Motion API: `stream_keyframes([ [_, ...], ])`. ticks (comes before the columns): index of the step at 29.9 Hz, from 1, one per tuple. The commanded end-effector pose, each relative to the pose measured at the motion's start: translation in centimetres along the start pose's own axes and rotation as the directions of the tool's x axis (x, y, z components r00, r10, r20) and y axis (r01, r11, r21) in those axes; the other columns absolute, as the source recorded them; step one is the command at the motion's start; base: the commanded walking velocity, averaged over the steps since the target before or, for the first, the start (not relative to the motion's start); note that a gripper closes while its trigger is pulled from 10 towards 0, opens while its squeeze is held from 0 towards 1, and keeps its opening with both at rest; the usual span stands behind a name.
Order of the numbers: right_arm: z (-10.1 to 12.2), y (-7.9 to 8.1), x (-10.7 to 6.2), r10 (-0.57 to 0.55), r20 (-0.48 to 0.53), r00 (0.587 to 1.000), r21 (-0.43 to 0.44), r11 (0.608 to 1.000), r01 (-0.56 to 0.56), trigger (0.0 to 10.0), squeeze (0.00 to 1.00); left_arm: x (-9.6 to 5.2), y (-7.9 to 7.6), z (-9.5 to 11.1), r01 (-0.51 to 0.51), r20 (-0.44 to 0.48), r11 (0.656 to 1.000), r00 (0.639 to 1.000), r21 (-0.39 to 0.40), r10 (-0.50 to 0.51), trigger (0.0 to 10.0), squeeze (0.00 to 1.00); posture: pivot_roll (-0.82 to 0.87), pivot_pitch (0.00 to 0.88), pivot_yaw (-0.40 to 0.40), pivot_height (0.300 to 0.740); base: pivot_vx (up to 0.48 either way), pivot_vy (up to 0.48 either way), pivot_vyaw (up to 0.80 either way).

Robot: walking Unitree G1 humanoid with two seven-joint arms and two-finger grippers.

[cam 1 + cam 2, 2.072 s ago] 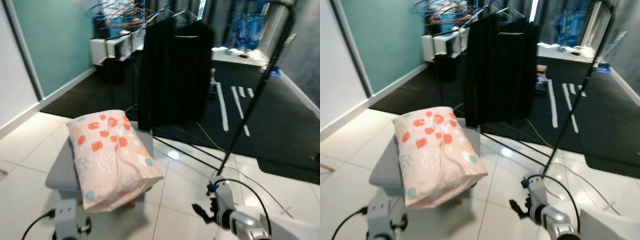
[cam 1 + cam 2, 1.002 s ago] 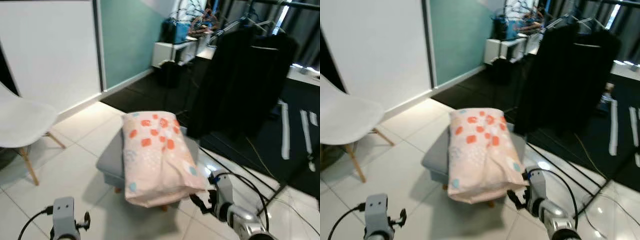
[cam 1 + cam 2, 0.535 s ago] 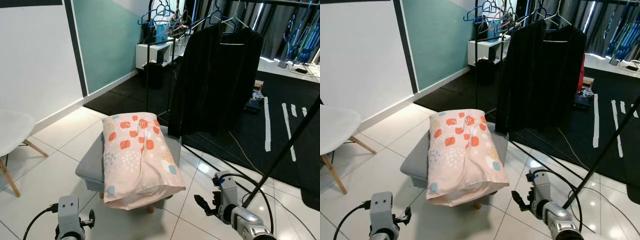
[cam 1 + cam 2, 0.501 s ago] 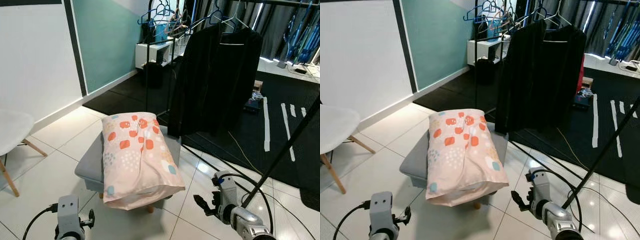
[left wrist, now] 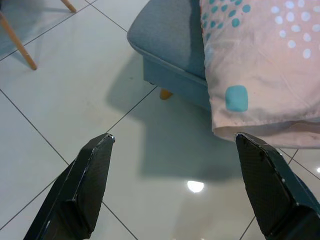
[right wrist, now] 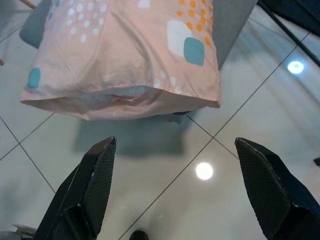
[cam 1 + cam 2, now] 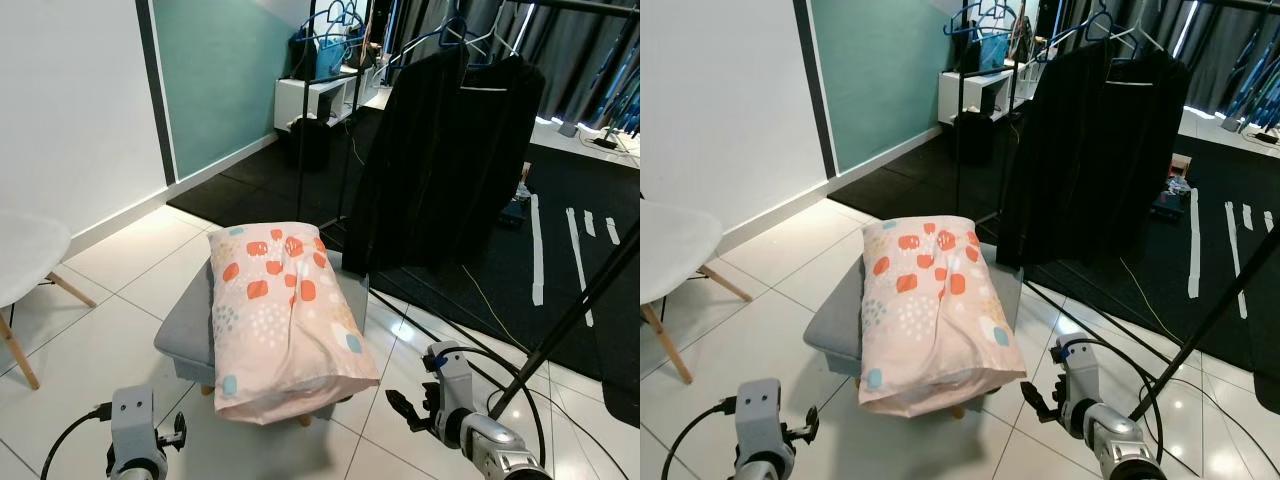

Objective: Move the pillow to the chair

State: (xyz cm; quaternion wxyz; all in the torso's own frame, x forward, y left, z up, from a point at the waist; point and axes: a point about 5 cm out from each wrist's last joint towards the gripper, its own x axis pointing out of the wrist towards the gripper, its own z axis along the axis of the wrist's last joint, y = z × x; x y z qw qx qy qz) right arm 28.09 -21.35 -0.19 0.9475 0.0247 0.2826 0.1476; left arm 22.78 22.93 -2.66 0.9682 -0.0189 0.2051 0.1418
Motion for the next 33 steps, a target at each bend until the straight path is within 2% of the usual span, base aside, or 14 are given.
stream_keyframes([
  [1, -0.12, -0.21, -0.09, -0.009, -0.006, 1.000, 0.017, 1.000, 0.009, 10.0, 0.00, -0.12, -0.06, -0.02, 0.008, 0.006, 1.000, 1.000, -0.003, -0.008, 10.0, 0.00, -0.09, 0.000, -0.100, 0.740, 0.352, 0.000, 0.00],
  [30, -0.11, -0.32, -0.12, -0.018, -0.002, 1.000, 0.019, 1.000, 0.018, 10.0, 0.00, -0.35, 0.20, -0.29, 0.016, 0.000, 1.000, 1.000, -0.003, -0.016, 10.0, 0.00, -0.10, 0.000, -0.096, 0.740, 0.378, 0.000, 0.00],
  [33, -0.12, -0.34, -0.12, -0.020, -0.002, 1.000, 0.018, 1.000, 0.020, 10.0, 0.00, -0.37, 0.33, -0.37, 0.003, 0.000, 1.000, 1.000, -0.007, -0.003, 10.0, 0.00, -0.10, 0.000, -0.096, 0.740, 0.000, 0.000, 0.00],
])
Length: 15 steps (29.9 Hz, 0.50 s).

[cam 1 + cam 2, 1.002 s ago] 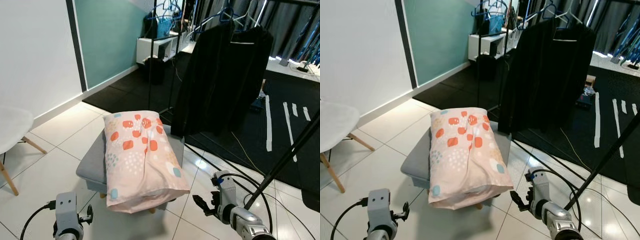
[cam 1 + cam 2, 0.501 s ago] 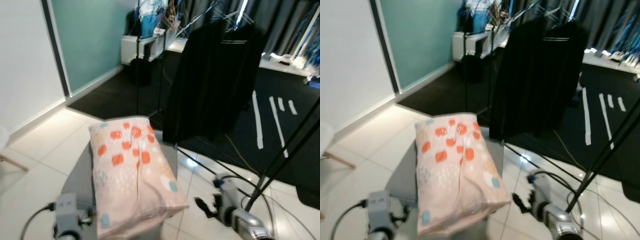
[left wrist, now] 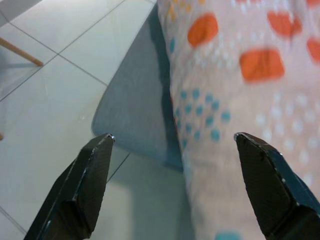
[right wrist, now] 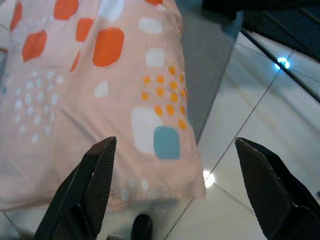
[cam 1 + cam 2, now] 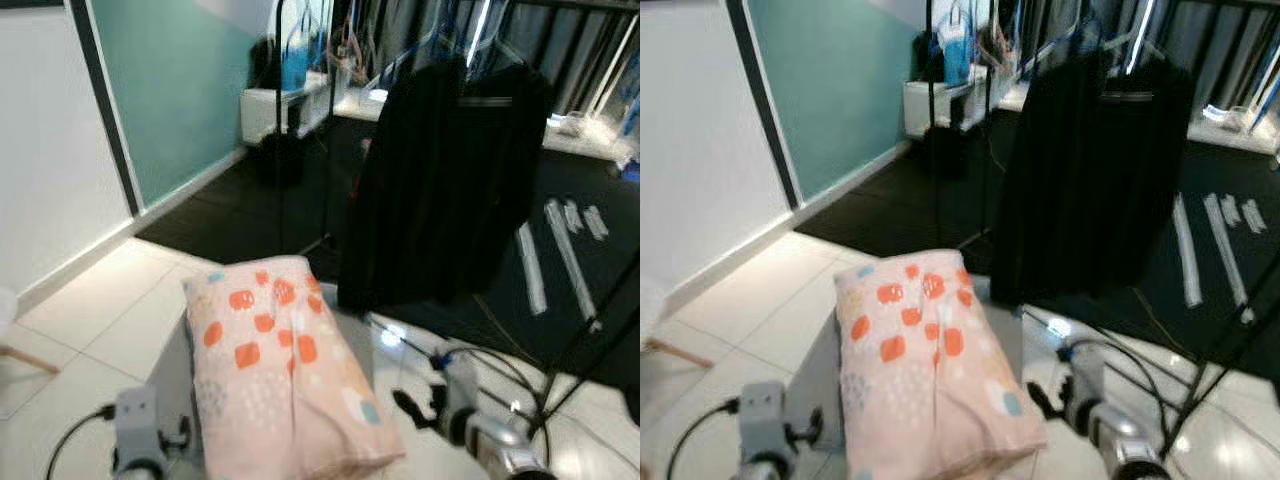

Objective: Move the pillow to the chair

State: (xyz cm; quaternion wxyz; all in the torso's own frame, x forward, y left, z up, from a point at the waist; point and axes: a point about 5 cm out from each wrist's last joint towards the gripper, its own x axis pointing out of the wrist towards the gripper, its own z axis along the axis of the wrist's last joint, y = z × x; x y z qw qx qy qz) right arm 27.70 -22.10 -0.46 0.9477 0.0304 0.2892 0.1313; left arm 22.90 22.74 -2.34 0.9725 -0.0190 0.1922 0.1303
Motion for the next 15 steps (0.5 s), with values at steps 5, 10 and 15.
stream_keyframes([
  [5, 0.34, 0.33, 0.27, 0.009, 0.005, 1.000, -0.007, 1.000, -0.009, 10.0, 0.00, -0.42, 0.84, -1.09, -0.027, -0.045, 0.999, 0.999, -0.027, 0.025, 10.0, 0.00, -0.11, 0.000, -0.096, 0.740, 0.000, 0.000, 0.00],
  [10, 0.31, 0.37, 0.27, 0.020, -0.004, 1.000, -0.013, 1.000, -0.020, 10.0, 0.00, -0.34, 0.65, -1.04, -0.013, -0.049, 1.000, 0.999, -0.014, 0.012, 10.0, 0.00, -0.11, 0.000, -0.093, 0.740, 0.000, -0.283, 0.00],
  [15, 0.61, 0.39, 0.31, 0.034, 0.015, 0.999, 0.023, 0.999, -0.035, 10.0, 0.00, -0.22, 0.43, -0.86, -0.023, -0.040, 1.000, 0.999, -0.018, 0.022, 10.0, 0.00, -0.11, 0.000, -0.092, 0.740, 0.000, -0.469, 0.41],
])
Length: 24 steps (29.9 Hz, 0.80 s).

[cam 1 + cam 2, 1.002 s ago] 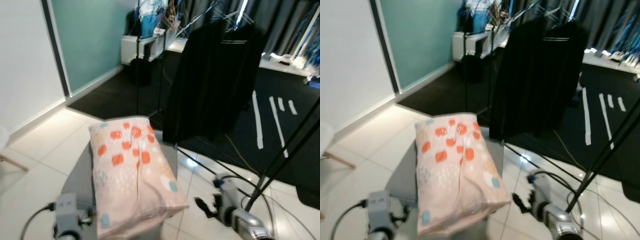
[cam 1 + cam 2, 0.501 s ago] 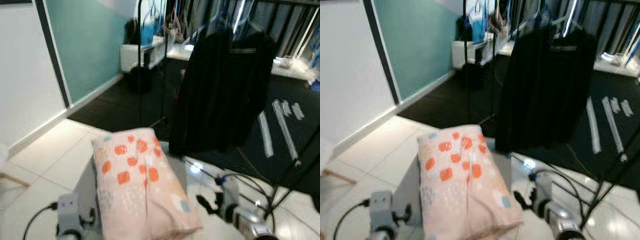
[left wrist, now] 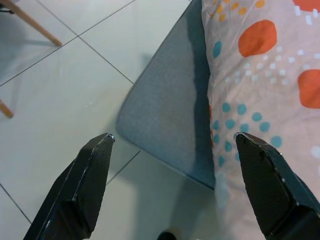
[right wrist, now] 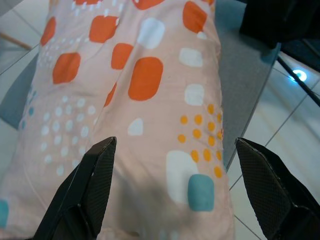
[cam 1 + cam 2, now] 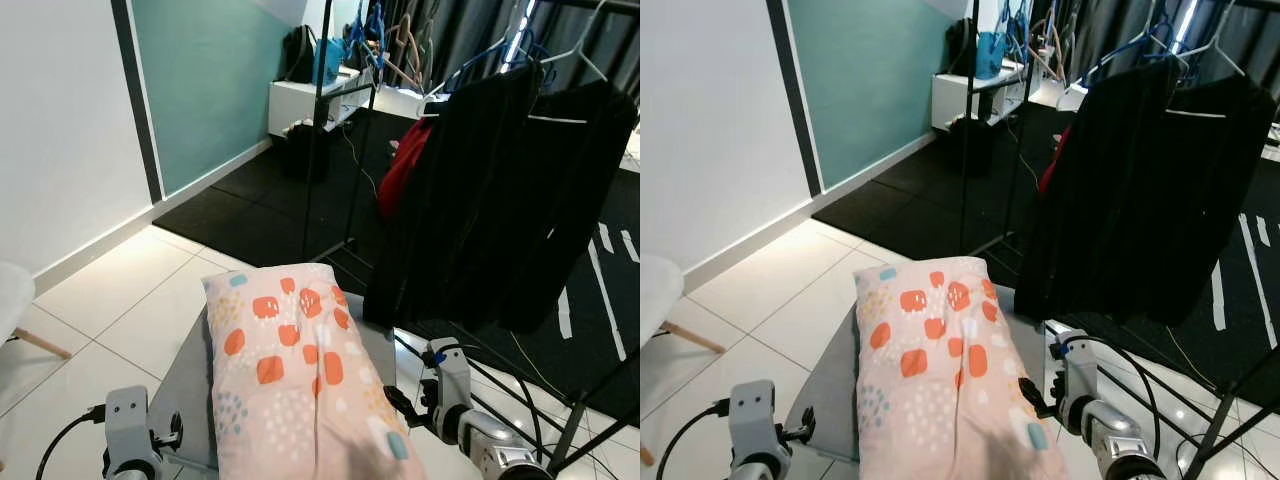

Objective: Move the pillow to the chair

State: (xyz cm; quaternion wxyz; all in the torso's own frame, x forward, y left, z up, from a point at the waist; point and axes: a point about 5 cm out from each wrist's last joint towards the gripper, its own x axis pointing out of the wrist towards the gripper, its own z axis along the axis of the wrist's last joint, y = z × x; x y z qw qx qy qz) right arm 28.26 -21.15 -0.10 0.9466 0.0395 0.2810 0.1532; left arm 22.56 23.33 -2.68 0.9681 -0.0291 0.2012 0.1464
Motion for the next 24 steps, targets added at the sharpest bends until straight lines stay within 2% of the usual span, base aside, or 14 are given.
stream_keyframes([
  [1, 0.0, -0.4, -0.2, -0.013, 0.000, 1.000, 0.021, 1.000, 0.013, 10.0, 0.00, -0.2, -0.2, -0.5, 0.006, -0.019, 1.000, 1.000, 0.005, -0.006, 10.0, 0.00, -0.11, 0.000, -0.092, 0.740, 0.000, -0.469, 0.51],
  [3, 0.2, -0.4, -0.2, -0.008, 0.005, 1.000, -0.005, 1.000, 0.008, 10.0, 0.00, -0.2, -0.3, -0.4, 0.007, -0.016, 1.000, 1.000, 0.001, -0.007, 10.0, 0.00, -0.11, 0.000, -0.089, 0.740, 0.000, -0.234, 0.65],
  [5, 1.6, -0.5, 0.1, -0.010, 0.031, 0.999, -0.022, 1.000, 0.011, 10.0, 0.00, 0.0, -0.4, 0.0, 0.008, 0.002, 1.000, 1.000, -0.004, -0.008, 10.0, 0.00, -0.11, 0.000, -0.088, 0.740, 0.000, 0.000, 0.79],
  [7, 2.5, -0.7, 0.3, -0.032, 0.050, 0.998, -0.020, 0.999, 0.033, 10.0, 0.00, 0.0, -0.5, 0.2, 0.008, 0.012, 1.000, 1.000, -0.006, -0.008, 10.0, 0.00, -0.11, 0.000, -0.089, 0.740, 0.000, 0.000, 0.00],
  [8, 3.5, -1.0, 0.5, -0.085, 0.045, 0.995, -0.059, 0.994, 0.088, 10.0, 0.00, 0.0, -0.5, 0.5, 0.008, 0.022, 1.000, 1.000, -0.004, -0.008, 10.0, 0.00, -0.11, 0.000, -0.089, 0.740, 0.000, 0.000, 0.00],
  [11, 4.3, -1.2, 0.7, -0.100, 0.028, 0.995, -0.079, 0.992, 0.102, 10.0, 0.00, -0.2, -0.5, 0.7, 0.009, 0.035, 1.000, 0.999, -0.003, -0.009, 10.0, 0.00, -0.11, 0.000, -0.090, 0.740, 0.000, 0.000, 0.00],
  [20, 6.5, -0.8, 1.2, -0.061, 0.049, 0.997, -0.065, 0.996, 0.064, 10.0, 0.00, -0.3, -0.5, 1.1, 0.009, 0.060, 1.000, 0.998, 0.003, -0.009, 10.0, 0.00, -0.11, 0.000, -0.088, 0.720, 0.000, 0.000, 0.00],
  [24, 7.8, -0.9, 1.3, -0.065, 0.079, 0.995, -0.031, 0.997, 0.068, 10.0, 0.00, -0.1, -0.6, 2.2, 0.013, 0.097, 1.000, 0.995, -0.001, -0.013, 10.0, 0.00, -0.11, 0.000, -0.082, 0.700, 0.000, 0.000, 0.00],
])
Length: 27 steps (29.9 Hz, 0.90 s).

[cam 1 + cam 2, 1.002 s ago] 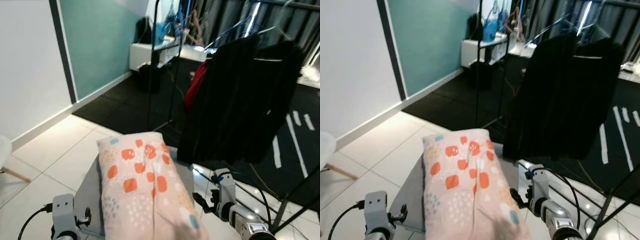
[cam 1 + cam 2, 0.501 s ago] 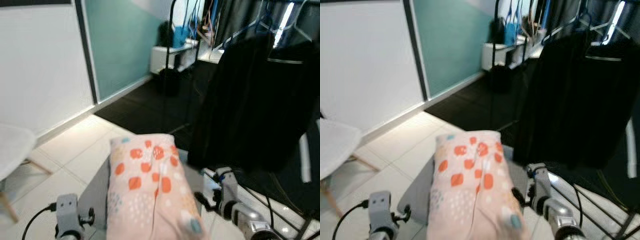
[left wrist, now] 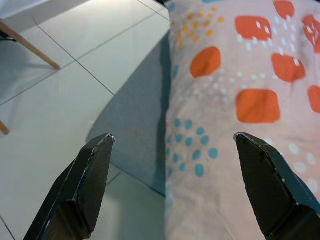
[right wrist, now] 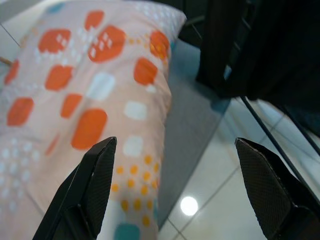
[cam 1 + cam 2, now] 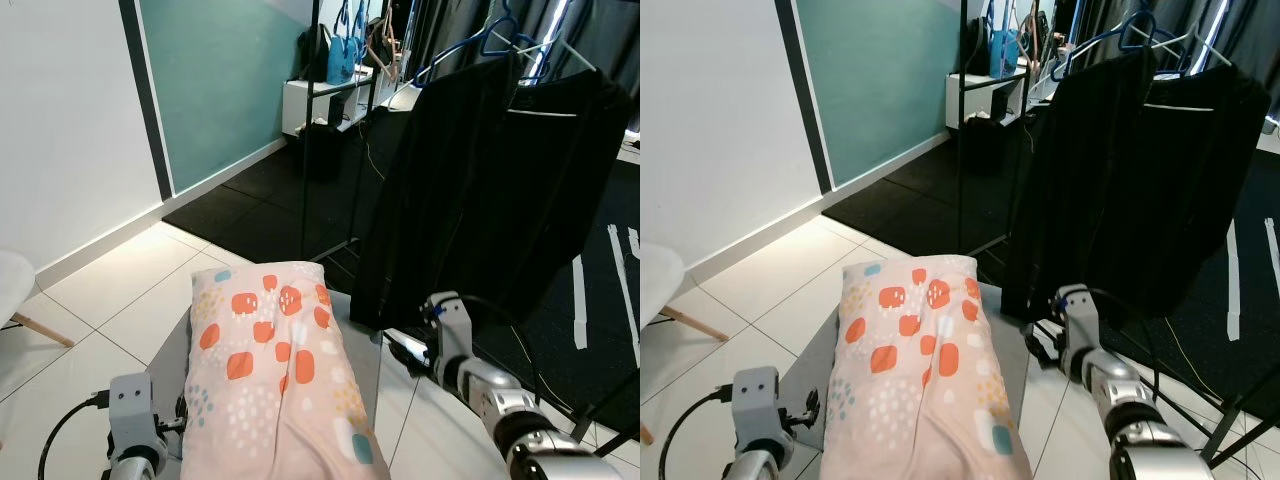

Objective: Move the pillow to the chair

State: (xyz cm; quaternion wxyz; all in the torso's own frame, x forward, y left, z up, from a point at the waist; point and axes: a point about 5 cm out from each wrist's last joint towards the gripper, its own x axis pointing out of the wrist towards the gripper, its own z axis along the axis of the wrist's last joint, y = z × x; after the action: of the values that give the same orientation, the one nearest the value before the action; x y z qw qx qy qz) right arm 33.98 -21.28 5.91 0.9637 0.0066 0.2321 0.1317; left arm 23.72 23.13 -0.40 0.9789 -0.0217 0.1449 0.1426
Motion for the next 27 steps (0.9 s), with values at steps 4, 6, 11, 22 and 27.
stream_keyframes([
  [4, 0.5, -0.5, -0.1, -0.021, -0.001, 1.000, 0.053, 0.998, 0.021, 10.0, 0.00, 0.0, -0.2, 0.8, 0.011, 0.018, 1.000, 1.000, -0.012, -0.011, 10.0, 0.00, -0.11, 0.000, -0.076, 0.685, 0.000, 0.000, 0.00],
  [6, 0.6, -0.6, -0.1, -0.025, 0.001, 1.000, 0.059, 0.998, 0.025, 10.0, 0.00, 0.1, -0.2, 1.1, 0.012, 0.028, 1.000, 1.000, -0.017, -0.012, 10.0, 0.00, -0.11, 0.000, -0.076, 0.675, 0.000, 0.000, 0.00],
  [11, 1.2, -0.7, 0.0, -0.031, 0.017, 0.999, 0.087, 0.996, 0.030, 10.0, 0.00, -0.1, -0.1, 2.6, -0.001, 0.073, 0.999, 0.997, -0.045, 0.004, 10.0, 0.00, -0.10, 0.000, -0.077, 0.655, 0.000, 0.000, 0.00],
  [22, 2.0, -0.8, 0.1, -0.047, 0.041, 0.998, 0.122, 0.992, 0.042, 10.0, 0.00, 0.2, 0.1, 5.1, 0.006, 0.124, 0.993, 0.992, -0.121, 0.009, 10.0, 0.00, -0.09, 0.008, -0.070, 0.625, 0.000, 0.000, 0.00],
  [27, 2.8, -0.9, 0.2, -0.065, 0.067, 0.996, 0.145, 0.988, 0.055, 10.0, 0.00, 0.2, 0.0, 6.7, 0.032, 0.155, 0.990, 0.988, -0.134, -0.011, 10.0, 0.00, -0.08, 0.023, -0.055, 0.605, 0.000, 0.000, 0.00],
])
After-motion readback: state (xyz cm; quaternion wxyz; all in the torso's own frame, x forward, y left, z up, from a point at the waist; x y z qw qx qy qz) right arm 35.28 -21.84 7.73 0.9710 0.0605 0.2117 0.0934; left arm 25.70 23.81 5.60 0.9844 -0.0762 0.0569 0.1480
